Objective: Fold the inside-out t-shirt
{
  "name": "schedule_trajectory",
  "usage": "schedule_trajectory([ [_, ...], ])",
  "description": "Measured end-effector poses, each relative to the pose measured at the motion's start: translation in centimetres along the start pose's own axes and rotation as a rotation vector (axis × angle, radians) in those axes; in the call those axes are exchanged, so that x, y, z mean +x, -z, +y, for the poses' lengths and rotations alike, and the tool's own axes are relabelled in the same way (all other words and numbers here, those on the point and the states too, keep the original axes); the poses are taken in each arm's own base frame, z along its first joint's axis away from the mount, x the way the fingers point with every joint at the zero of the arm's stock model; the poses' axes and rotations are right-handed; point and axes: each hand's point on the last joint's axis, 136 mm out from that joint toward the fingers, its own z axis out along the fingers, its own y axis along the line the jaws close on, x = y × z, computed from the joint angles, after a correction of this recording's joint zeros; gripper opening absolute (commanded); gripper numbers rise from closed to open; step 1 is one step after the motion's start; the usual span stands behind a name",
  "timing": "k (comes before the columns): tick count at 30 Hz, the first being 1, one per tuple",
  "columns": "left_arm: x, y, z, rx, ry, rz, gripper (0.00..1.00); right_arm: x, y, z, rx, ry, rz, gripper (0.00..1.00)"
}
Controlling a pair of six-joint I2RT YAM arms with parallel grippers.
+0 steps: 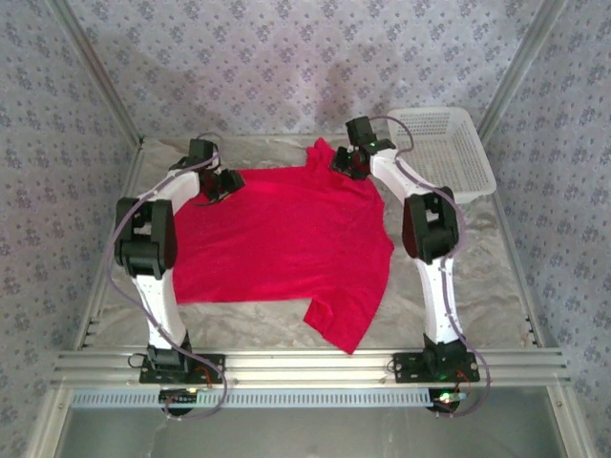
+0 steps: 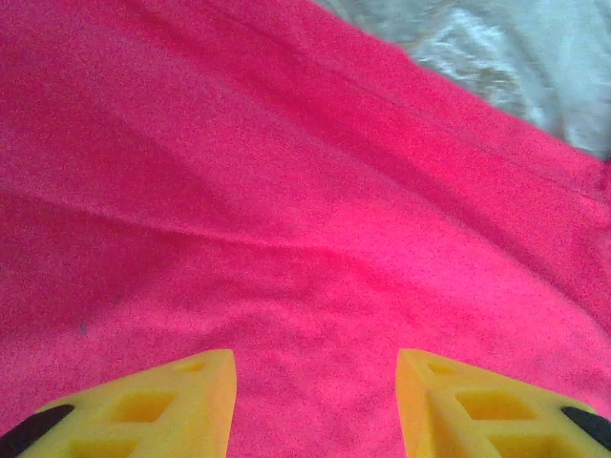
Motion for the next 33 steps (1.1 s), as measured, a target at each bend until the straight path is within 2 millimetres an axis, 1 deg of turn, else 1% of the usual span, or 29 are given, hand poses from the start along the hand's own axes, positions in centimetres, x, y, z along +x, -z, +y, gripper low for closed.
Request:
schedule_trajectory([
  [2,0.0,-1.4,1.0,-0.017,0.016,0.022,0.47,-0.8,-2.4,-1.4,0.013,-0.051,0.005,0.32],
  [4,0.3,-2.4,2.2,-0.034,0.035,0.043,0.47,-1.1,-4.3,-2.9,0.033,-0.100,0.011,0.28],
  [6,0.0,-2.4,2.7,-0.020,0.054,0.045,0.47,-1.2,-5.5,-4.0,0.056,-0.139,0.015,0.22],
  [7,-0.2,-2.2,3.0,-0.015,0.060,0.037,0.47,-1.4,-5.6,-4.2,0.058,-0.159,0.013,0.20],
  [9,0.0,-2.0,3.8,0.009,0.083,0.030,0.47,-1.9,-5.3,-4.6,0.078,-0.184,0.000,0.20],
  [11,0.5,-1.2,4.7,0.035,0.110,0.017,0.47,-1.6,-5.2,-5.5,0.116,-0.194,0.005,0.14],
  [12,1.2,-0.5,5.5,0.045,0.129,0.016,0.47,-1.3,-5.2,-5.9,0.133,-0.197,0.009,0.11],
  [14,2.3,0.6,6.8,0.058,0.164,0.018,0.46,-0.7,-4.4,-6.7,0.169,-0.200,0.011,0.11],
  [16,3.7,1.8,8.1,0.073,0.196,0.017,0.47,1.8,-2.6,-8.0,0.229,-0.196,0.039,0.10],
  [18,5.0,2.7,8.7,0.082,0.210,0.021,0.46,4.8,-0.3,-9.3,0.293,-0.185,0.074,0.10],
  [19,5.7,3.0,9.0,0.082,0.213,0.024,0.46,6.5,0.9,-10.0,0.323,-0.176,0.088,0.10],
  [22,7.0,3.5,9.0,0.090,0.217,0.039,0.46,10.9,4.2,-12.1,0.397,-0.162,0.111,0.10],
  [24,7.2,3.5,8.8,0.095,0.214,0.044,0.47,12.8,6.0,-13.2,0.433,-0.154,0.117,0.13],
  [25,7.3,3.5,8.7,0.097,0.212,0.047,0.46,13.1,6.6,-13.5,0.445,-0.150,0.113,0.15],
  [26,7.3,3.4,8.5,0.098,0.207,0.049,0.46,13.0,6.9,-13.6,0.452,-0.144,0.108,0.16],
  [27,7.4,3.4,8.3,0.096,0.202,0.053,0.46,12.5,7.1,-13.4,0.451,-0.136,0.091,0.18],
  [29,7.4,3.2,7.9,0.083,0.191,0.060,0.46,11.0,7.5,-12.3,0.433,-0.109,0.055,0.23],
  [30,7.5,3.0,7.6,0.080,0.183,0.064,0.46,10.0,7.6,-11.2,0.412,-0.091,0.033,0.27],
  [31,7.6,2.9,7.2,0.076,0.173,0.068,0.46,9.0,7.9,-9.7,0.381,-0.070,0.009,0.32],
  [33,7.8,2.7,6.7,0.067,0.159,0.073,0.46,6.9,8.3,-5.9,0.298,-0.020,-0.040,0.36],
])
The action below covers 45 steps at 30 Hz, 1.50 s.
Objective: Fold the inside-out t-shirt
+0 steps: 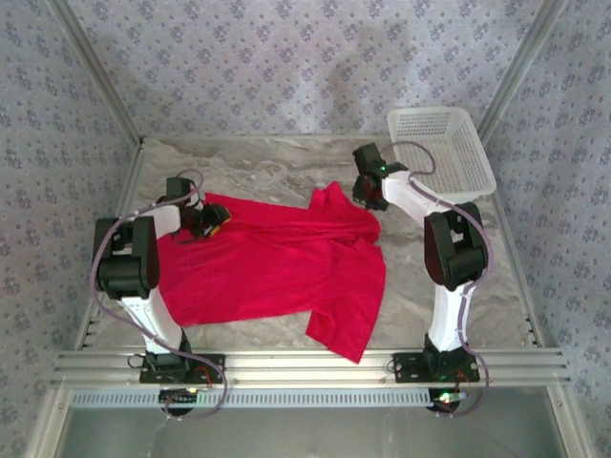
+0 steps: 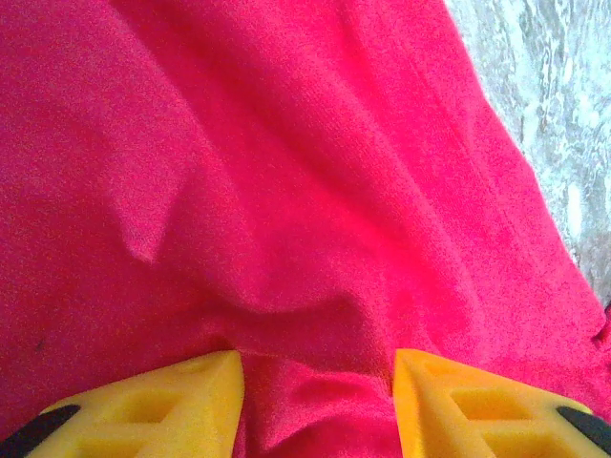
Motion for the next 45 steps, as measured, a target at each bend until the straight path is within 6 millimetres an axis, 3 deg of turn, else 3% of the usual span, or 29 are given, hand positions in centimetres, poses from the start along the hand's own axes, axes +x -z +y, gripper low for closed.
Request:
schedule_trajectory([
  [4,0.3,-0.2,-0.2,-0.012,-0.012,0.004,0.45,-2.0,1.7,7.2,-0.181,0.061,-0.048,0.48],
  [7,0.3,-0.2,-0.2,-0.015,-0.011,0.003,0.45,-1.1,0.8,10.3,-0.249,0.093,-0.016,0.56],
  [10,0.3,-0.2,-0.1,-0.019,-0.011,0.002,0.45,0.6,-1.1,11.3,-0.252,0.106,0.042,0.59],
  [15,0.3,-0.2,-0.1,-0.019,-0.011,0.002,0.45,2.6,-3.2,10.6,-0.203,0.101,0.121,0.59],
  [17,0.3,-0.2,-0.1,-0.018,-0.011,0.002,0.44,2.7,-3.5,10.6,-0.198,0.096,0.129,0.55],
  [21,0.4,-0.2,-0.1,-0.017,-0.012,0.001,0.43,2.9,-4.4,11.4,-0.220,0.068,0.153,0.15],
  [23,0.4,-0.2,0.0,-0.018,-0.011,0.001,0.43,3.0,-4.9,11.9,-0.236,0.049,0.168,0.00],
  [29,0.5,-0.3,0.0,-0.017,-0.011,0.001,0.41,1.8,-4.5,13.4,-0.290,0.029,0.144,0.00],
  [36,0.4,-0.3,0.0,-0.014,-0.011,0.000,0.40,-1.7,-1.2,17.2,-0.419,0.044,0.035,0.00],
  [37,0.4,-0.3,0.0,-0.014,-0.011,0.000,0.41,-2.3,-0.5,18.1,-0.449,0.050,0.017,0.02],
  [38,0.4,-0.3,0.0,-0.014,-0.011,0.000,0.41,-2.9,0.2,19.0,-0.481,0.058,0.000,0.13],
  [39,0.4,-0.3,0.0,-0.014,-0.011,0.000,0.40,-3.5,0.7,19.9,-0.512,0.065,-0.013,0.34],
  [40,0.4,-0.3,0.0,-0.013,-0.011,0.000,0.41,-4.0,1.1,20.9,-0.545,0.074,-0.020,0.46],
  [43,0.4,-0.3,0.0,-0.014,-0.011,0.000,0.40,-4.6,1.0,22.5,-0.590,0.106,-0.024,0.54],
  [45,0.5,-0.2,0.0,-0.014,-0.011,0.000,0.41,-4.2,0.2,21.9,-0.562,0.114,-0.001,0.55],
])
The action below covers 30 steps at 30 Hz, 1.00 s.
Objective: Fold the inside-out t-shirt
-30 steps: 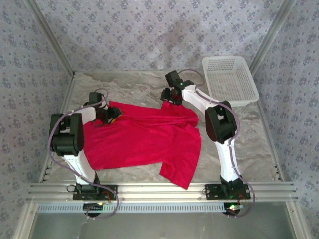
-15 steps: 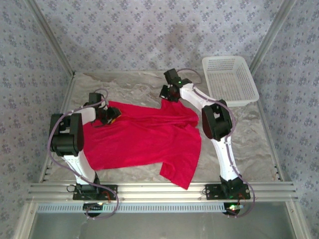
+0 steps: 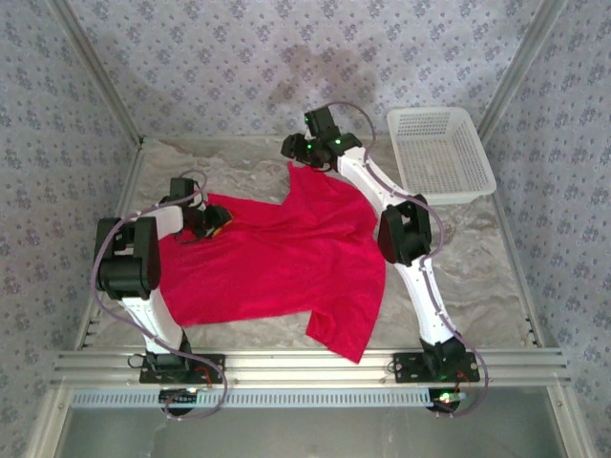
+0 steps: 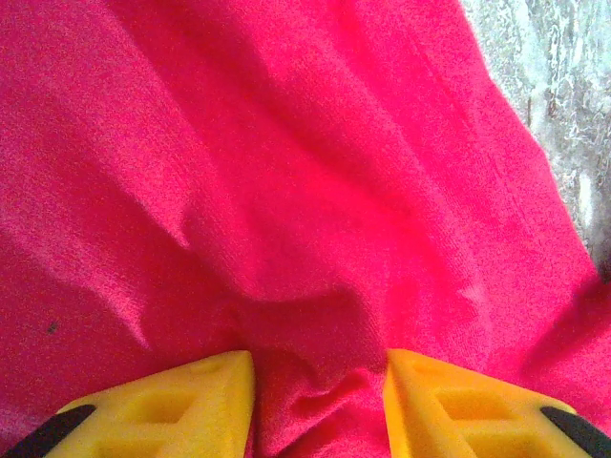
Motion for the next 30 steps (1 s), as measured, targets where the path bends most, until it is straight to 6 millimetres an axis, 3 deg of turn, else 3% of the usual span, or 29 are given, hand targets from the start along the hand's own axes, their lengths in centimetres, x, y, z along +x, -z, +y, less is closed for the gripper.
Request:
schedule_trajectory([
  [8,0.2,0.3,0.1,-0.009,0.004,0.003,0.43,1.1,-0.8,-7.7,0.147,-0.063,0.070,0.55],
  [14,0.2,0.9,0.6,-0.035,0.020,0.006,0.49,2.1,-2.4,-10.6,0.186,-0.098,0.105,0.55],
  [18,-1.6,1.6,0.8,-0.037,0.045,-0.014,0.49,3.7,-4.7,-13.0,0.210,-0.125,0.134,0.55],
  [21,-3.5,2.5,0.4,-0.025,0.053,-0.053,0.49,2.0,-4.9,-13.2,0.187,-0.146,0.098,0.55],
  [25,-5.0,3.5,0.7,-0.018,0.068,-0.090,0.50,-0.4,-5.4,-15.1,0.216,-0.167,0.044,0.55],
  [30,-5.8,5.4,0.4,-0.007,0.071,-0.131,0.50,-2.9,-3.9,-19.1,0.337,-0.196,-0.024,0.53],
])
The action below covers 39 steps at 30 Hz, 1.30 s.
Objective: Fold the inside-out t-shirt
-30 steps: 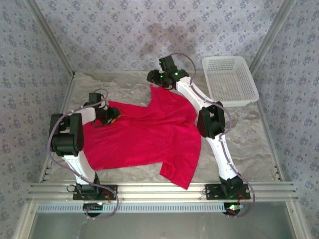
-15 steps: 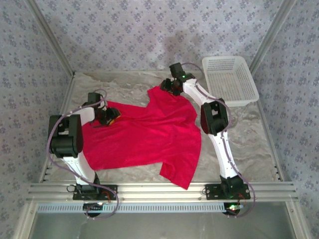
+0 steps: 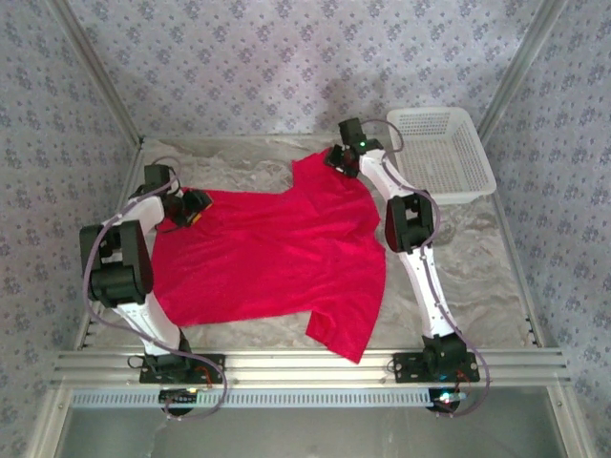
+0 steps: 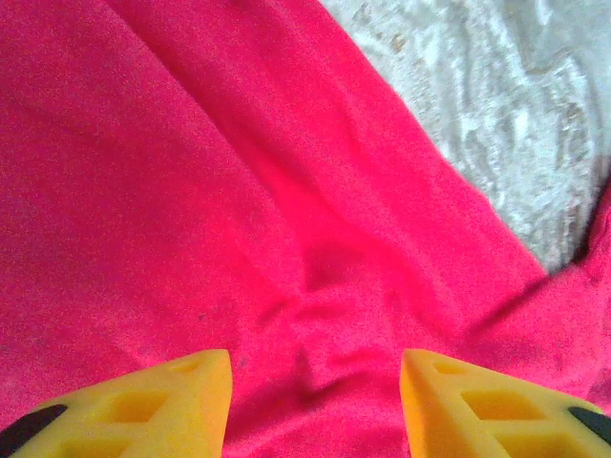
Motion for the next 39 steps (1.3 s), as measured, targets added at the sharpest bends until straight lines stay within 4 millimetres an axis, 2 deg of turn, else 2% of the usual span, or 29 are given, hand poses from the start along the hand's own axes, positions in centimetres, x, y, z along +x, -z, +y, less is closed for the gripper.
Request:
schedule_trajectory([
  [4,-0.3,0.6,-0.5,0.010,-0.008,-0.016,0.50,-2.6,0.8,-4.5,0.112,-0.050,-0.037,0.53],
  [6,-0.2,0.6,-0.5,0.010,-0.008,-0.015,0.50,-3.7,1.0,-6.2,0.138,-0.060,-0.049,0.53],
  [9,-0.3,0.4,-0.4,0.010,-0.005,-0.015,0.50,-4.3,1.5,-6.9,0.139,-0.069,-0.054,0.54],
  [12,-0.6,-0.6,-0.6,0.003,-0.004,0.001,0.50,-3.7,2.8,-5.7,0.114,-0.052,-0.034,0.54],
  [18,-2.2,-3.9,-1.9,0.000,-0.028,0.027,0.49,-0.1,7.3,-0.5,0.018,0.027,0.019,0.53],
  [20,-2.1,-4.9,-1.7,-0.014,-0.027,0.043,0.49,1.6,8.1,1.1,-0.019,0.052,0.044,0.53],
  [22,-2.0,-5.6,-1.1,-0.036,-0.021,0.051,0.49,3.9,8.3,1.9,-0.037,0.073,0.088,0.53],
  [26,-2.3,-6.8,0.1,-0.083,-0.012,0.065,0.49,8.9,7.0,1.3,-0.017,0.099,0.190,0.54],
  [28,-3.6,-7.2,-0.4,-0.083,-0.018,0.050,0.49,10.6,6.4,0.4,0.011,0.099,0.230,0.54],
  [30,-5.0,-8.1,-0.8,-0.083,-0.027,0.034,0.49,11.1,5.8,-0.3,0.032,0.087,0.250,0.54],
  [32,-6.4,-8.9,-1.5,-0.076,-0.038,0.020,0.49,10.9,5.1,-1.1,0.050,0.060,0.258,0.54],
  [34,-7.6,-9.7,-2.1,-0.068,-0.047,0.008,0.49,9.4,4.4,-1.2,0.044,0.031,0.243,0.54],
  [39,-10.2,-11.4,-3.8,-0.037,-0.069,-0.017,0.50,3.0,1.4,-1.1,0.000,-0.028,0.141,0.55],
])
